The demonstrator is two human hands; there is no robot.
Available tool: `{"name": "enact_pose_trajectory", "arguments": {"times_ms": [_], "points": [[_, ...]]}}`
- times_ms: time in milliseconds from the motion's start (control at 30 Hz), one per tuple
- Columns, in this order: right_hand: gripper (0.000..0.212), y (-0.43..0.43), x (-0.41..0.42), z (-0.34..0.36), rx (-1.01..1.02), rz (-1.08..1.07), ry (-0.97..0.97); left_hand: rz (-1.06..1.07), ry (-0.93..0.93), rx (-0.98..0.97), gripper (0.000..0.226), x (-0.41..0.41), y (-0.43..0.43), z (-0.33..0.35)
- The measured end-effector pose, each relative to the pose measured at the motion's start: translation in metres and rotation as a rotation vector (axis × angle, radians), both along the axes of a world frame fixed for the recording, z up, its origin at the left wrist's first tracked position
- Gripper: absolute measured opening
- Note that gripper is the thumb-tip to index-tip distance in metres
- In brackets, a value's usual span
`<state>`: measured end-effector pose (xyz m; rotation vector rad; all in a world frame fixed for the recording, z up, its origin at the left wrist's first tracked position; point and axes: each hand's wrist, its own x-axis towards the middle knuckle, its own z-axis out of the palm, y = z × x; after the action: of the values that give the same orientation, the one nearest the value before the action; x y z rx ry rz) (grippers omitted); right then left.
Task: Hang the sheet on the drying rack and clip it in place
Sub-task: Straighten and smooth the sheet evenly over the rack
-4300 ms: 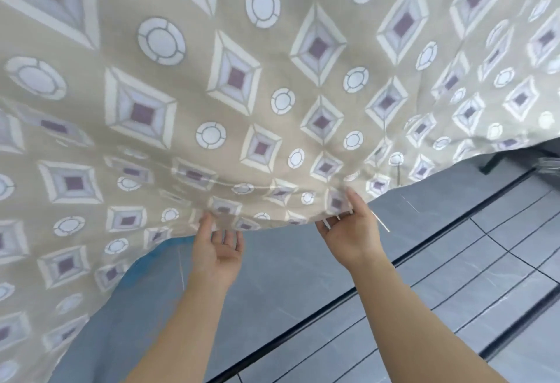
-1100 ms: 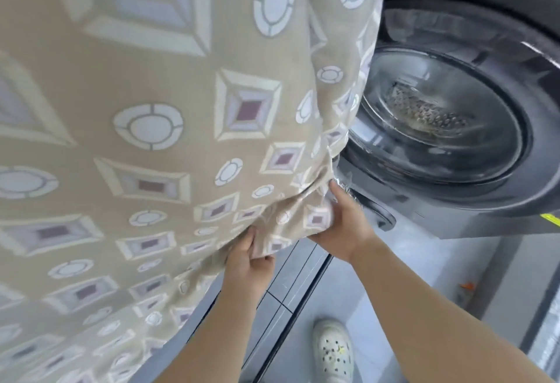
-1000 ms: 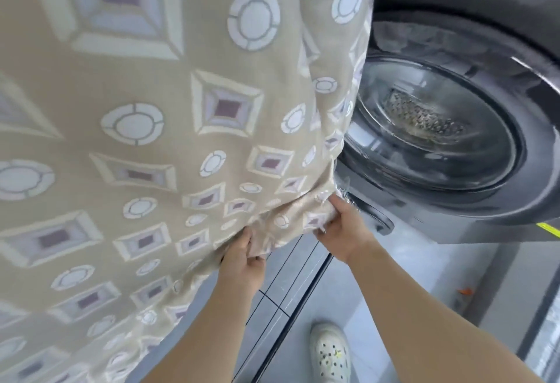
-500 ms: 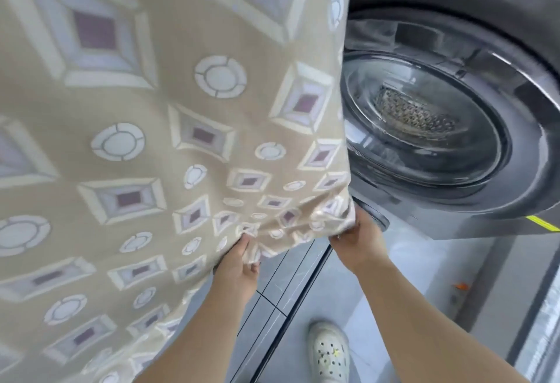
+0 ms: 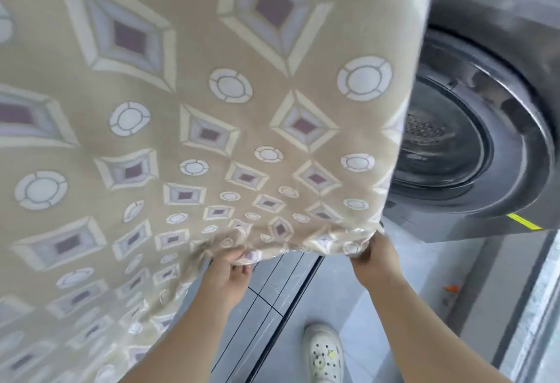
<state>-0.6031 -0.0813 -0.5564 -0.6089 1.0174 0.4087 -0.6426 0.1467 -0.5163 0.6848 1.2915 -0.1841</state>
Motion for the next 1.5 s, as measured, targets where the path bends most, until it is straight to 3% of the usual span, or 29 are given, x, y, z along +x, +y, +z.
{"name": "enact_pose_trajectory", "arguments": {"times_ms": [67, 133, 167, 267, 333, 467, 567, 667, 800, 900, 1067, 1500], "points": [[0.026, -0.009, -0.005, -0.005, -0.085, -0.162, -0.067, 0.086, -0.023, 0.056, 0.022, -0.003, 0.010, -0.003], [0.024, -0.015, -0.011, 0.006, 0.107, -0.208, -0.097, 0.119, -0.015, 0.097, 0.024, -0.006, 0.022, -0.009], [0.026, -0.014, -0.014, 0.008, 0.167, -0.147, -0.126, 0.113, -0.012, 0.100, 0.020, -0.007, 0.026, -0.011], [0.077, -0.005, -0.028, 0.018, 0.281, 0.224, -0.229, -0.028, -0.029, 0.008, 0.007, -0.014, 0.024, -0.009], [0.091, 0.001, -0.031, 0.015, 0.252, 0.372, -0.223, -0.202, -0.041, -0.085, 0.004, -0.017, 0.014, -0.001], [0.041, 0.010, -0.031, 0.015, -0.073, 0.573, -0.187, -0.372, -0.010, 0.007, 0.021, -0.008, 0.006, 0.006], [0.010, 0.004, -0.029, 0.006, -0.260, 0.227, -0.026, -0.231, -0.011, 0.117, 0.023, 0.001, 0.009, 0.010], [0.022, 0.002, -0.024, 0.011, -0.256, 0.050, 0.068, -0.252, -0.053, 0.078, 0.019, 0.000, 0.001, 0.014], [0.063, 0.016, -0.031, 0.025, -0.162, 0.244, 0.202, -0.430, -0.042, 0.142, 0.014, -0.007, -0.014, 0.018], [0.061, 0.025, -0.036, 0.043, -0.270, 0.414, 0.231, -0.518, -0.050, 0.226, 0.016, -0.007, -0.025, 0.033], [0.011, 0.045, -0.018, 0.111, -0.389, 0.578, -0.014, -0.570, -0.173, 0.348, 0.017, 0.010, -0.035, 0.097], [0.009, 0.078, 0.041, 0.353, -0.495, 0.559, -0.613, -0.613, -0.637, 0.733, 0.023, 0.053, -0.040, 0.320]]}}
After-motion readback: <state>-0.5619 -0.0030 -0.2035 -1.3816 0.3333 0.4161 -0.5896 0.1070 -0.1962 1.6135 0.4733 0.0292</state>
